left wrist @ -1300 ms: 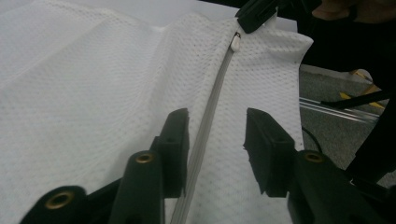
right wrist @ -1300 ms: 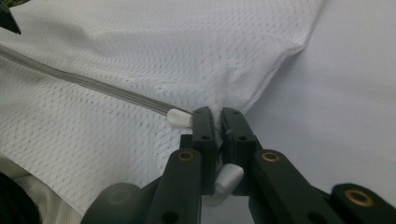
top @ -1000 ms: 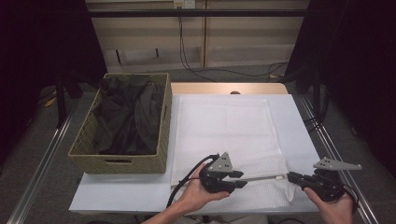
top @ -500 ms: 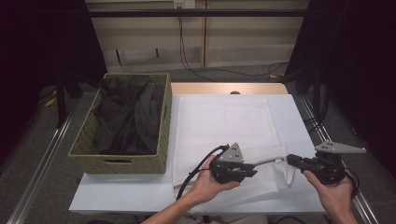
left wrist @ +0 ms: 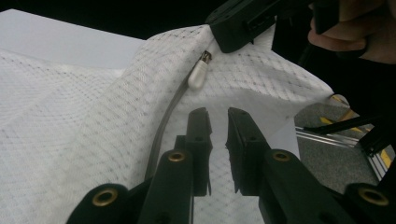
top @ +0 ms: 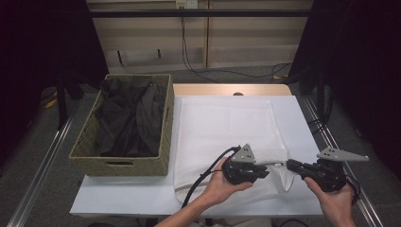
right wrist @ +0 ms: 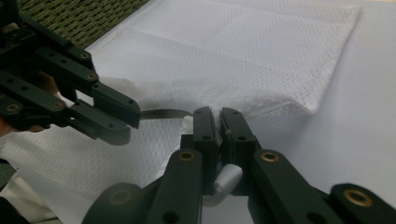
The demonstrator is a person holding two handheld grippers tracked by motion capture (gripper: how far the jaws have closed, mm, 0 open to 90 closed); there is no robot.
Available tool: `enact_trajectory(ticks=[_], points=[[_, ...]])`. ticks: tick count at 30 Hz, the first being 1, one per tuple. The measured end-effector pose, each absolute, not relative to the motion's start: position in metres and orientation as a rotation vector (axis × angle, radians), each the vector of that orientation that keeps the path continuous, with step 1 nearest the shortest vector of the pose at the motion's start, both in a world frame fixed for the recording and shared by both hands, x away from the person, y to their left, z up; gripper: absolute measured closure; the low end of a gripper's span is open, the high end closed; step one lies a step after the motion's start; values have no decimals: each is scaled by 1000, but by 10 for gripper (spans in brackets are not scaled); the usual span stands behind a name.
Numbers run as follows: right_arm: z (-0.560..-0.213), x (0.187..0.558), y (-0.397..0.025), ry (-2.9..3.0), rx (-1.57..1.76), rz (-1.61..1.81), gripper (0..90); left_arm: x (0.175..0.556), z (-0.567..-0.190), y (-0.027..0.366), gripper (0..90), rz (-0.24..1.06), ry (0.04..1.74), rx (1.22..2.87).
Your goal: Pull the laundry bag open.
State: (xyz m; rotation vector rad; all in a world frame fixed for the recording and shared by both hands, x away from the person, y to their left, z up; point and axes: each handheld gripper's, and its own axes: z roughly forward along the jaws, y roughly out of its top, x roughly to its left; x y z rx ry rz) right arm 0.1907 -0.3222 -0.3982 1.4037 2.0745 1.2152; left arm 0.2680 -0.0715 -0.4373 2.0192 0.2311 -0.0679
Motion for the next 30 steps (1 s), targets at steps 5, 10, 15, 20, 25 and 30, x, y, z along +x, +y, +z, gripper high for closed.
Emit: enact_trajectory(ticks=[5,10,15,20,25,30], points=[[-398,188,-320,2082,1394,1219,859,273,-438,-77,795,-72,248,2001],[-398,187,-320,2090,1386,1222,860,276,-442,-84,747,-78,232,2028],[-396,185,-319,2090,1372,1234,860,278,-441,-92,740,-78,218,2035],[-397,185,-316,2099,1377,1228,860,276,-445,-97,713,-95,206,2058],[-398,186,-316,2110,1369,1231,860,276,-444,-98,736,-128,209,2029],[-400,186,-315,2119,1364,1223,860,274,-441,-97,800,-140,202,2028]])
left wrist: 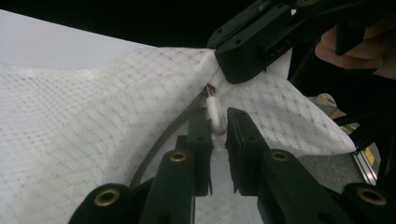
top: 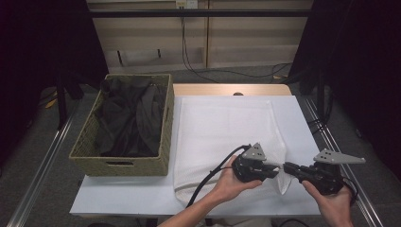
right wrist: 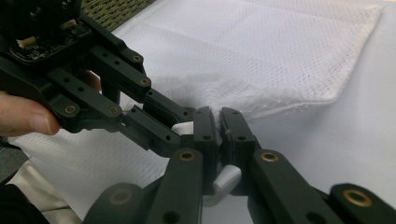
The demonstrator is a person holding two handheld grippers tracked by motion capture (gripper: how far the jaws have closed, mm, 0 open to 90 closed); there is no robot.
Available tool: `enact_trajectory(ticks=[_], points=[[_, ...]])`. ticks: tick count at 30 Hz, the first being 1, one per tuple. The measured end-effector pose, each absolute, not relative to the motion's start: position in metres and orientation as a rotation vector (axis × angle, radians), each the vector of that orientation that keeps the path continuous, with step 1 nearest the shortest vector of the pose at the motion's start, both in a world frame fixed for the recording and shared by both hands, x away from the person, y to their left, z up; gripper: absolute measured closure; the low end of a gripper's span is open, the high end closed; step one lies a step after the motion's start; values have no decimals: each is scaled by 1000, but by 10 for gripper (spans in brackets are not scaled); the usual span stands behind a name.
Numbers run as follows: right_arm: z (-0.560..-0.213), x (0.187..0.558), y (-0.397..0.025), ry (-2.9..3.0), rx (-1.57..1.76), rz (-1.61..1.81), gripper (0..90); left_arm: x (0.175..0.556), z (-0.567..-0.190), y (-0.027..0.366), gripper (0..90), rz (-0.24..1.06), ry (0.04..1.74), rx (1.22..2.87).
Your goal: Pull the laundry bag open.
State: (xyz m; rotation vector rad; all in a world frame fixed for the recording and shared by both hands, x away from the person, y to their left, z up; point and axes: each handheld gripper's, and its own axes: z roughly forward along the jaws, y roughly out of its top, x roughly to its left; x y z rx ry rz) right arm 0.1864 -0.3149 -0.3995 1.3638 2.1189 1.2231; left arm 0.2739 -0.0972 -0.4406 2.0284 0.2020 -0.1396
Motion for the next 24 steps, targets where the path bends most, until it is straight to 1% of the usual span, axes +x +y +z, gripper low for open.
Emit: enact_trajectory(ticks=[1,13,17,18,22,23,24], points=[[-399,186,-314,2120,1363,1223,860,274,-442,-99,803,-157,207,2006],[-401,187,-314,2141,1348,1231,857,278,-443,-100,852,-163,207,2018],[-402,187,-316,2139,1364,1251,842,277,-441,-100,865,-176,219,2021],[-402,187,-317,2141,1361,1253,827,278,-442,-99,865,-194,220,2021],[-405,186,-320,2133,1384,1276,743,278,-440,-97,866,-186,222,2016],[-406,187,-322,2134,1395,1291,709,278,-439,-96,866,-181,223,2021],[-407,187,-323,2134,1403,1295,699,277,-438,-95,866,-178,224,2018]])
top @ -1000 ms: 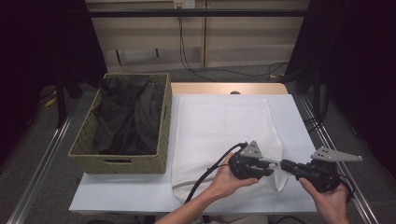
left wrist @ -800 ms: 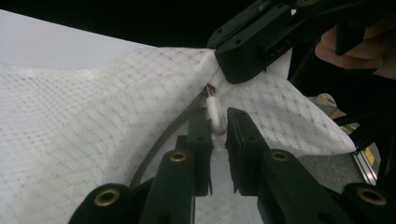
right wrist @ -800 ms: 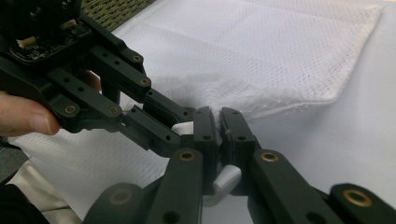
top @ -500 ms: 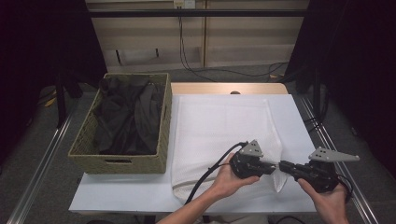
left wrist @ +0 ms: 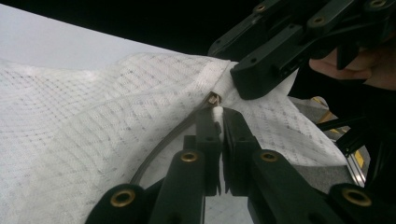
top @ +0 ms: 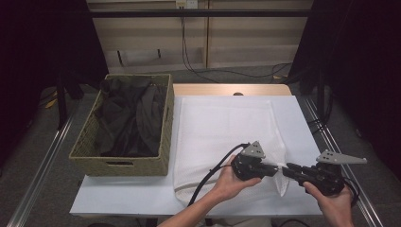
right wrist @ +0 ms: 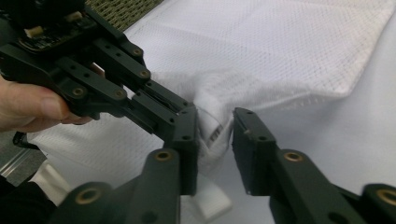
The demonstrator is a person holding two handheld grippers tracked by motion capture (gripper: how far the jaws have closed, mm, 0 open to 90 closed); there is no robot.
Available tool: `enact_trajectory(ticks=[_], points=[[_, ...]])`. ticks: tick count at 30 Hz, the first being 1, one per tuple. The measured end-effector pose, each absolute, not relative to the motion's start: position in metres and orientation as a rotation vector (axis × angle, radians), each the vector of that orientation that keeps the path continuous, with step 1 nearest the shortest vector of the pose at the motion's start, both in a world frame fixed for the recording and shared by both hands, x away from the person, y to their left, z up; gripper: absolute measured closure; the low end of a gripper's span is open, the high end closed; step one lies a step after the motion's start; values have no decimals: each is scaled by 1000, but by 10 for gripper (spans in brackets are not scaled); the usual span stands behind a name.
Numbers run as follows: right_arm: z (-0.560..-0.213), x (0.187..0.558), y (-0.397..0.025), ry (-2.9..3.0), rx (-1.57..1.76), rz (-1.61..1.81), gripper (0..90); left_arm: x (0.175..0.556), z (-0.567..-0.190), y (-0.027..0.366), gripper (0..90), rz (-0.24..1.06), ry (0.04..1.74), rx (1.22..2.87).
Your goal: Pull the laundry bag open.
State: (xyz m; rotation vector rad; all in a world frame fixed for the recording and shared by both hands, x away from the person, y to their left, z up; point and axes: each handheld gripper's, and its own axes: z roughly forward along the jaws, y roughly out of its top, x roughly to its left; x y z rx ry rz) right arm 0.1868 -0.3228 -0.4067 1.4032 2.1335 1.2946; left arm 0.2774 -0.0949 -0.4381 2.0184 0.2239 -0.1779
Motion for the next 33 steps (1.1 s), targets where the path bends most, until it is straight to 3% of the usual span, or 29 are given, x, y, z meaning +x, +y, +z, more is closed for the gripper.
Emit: enact_trajectory(ticks=[3,6,11,17,33], points=[[-409,188,-324,2139,1425,1326,657,277,-437,-93,866,-180,217,2011],[-409,189,-323,2152,1405,1340,672,275,-437,-94,866,-174,203,2025],[-407,190,-321,2162,1380,1386,782,274,-440,-96,865,-169,205,2043],[-408,189,-321,2178,1384,1362,852,275,-442,-97,866,-174,205,2044],[-408,187,-324,2113,1396,1345,867,274,-441,-91,867,-143,188,2057]])
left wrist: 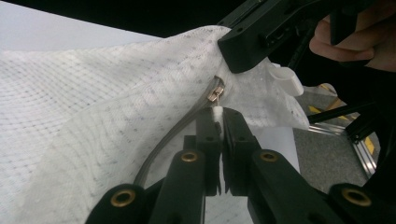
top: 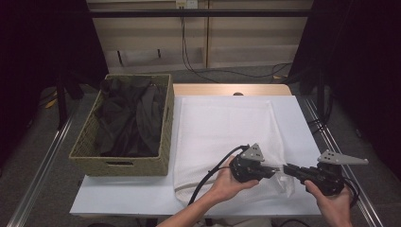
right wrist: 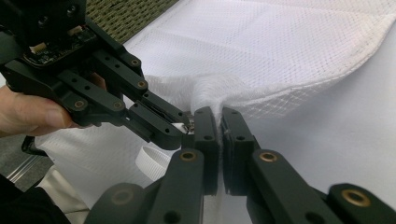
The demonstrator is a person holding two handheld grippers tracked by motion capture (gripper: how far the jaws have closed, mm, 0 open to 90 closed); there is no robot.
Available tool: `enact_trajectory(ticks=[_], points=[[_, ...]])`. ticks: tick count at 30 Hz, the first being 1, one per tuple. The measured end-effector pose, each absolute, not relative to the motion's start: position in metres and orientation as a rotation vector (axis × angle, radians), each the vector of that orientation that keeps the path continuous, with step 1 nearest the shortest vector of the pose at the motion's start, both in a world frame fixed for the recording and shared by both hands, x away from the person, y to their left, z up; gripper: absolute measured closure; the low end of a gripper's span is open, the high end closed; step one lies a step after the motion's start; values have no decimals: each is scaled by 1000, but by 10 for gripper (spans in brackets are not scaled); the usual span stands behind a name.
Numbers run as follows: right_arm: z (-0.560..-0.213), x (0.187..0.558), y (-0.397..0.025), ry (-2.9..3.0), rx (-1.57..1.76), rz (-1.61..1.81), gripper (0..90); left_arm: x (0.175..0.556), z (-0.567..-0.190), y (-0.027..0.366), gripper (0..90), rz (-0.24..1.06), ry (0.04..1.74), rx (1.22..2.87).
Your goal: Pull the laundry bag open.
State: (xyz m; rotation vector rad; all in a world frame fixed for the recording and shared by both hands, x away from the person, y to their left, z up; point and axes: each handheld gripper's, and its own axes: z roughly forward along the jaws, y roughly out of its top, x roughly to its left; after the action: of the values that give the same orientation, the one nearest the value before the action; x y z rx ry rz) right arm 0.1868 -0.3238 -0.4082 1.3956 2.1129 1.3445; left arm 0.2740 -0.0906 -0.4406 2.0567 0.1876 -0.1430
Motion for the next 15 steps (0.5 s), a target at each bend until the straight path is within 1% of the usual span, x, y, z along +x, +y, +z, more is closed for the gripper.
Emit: enact_trajectory(ticks=[1,3,8,15], points=[[-408,187,-324,2111,1395,1340,867,274,-439,-89,867,-125,189,2077],[-408,187,-324,2110,1397,1343,868,274,-440,-88,867,-147,199,2036],[-408,187,-324,2106,1402,1337,867,275,-440,-86,867,-134,200,2072],[-407,186,-326,2097,1407,1330,868,274,-442,-82,867,-135,220,2064]])
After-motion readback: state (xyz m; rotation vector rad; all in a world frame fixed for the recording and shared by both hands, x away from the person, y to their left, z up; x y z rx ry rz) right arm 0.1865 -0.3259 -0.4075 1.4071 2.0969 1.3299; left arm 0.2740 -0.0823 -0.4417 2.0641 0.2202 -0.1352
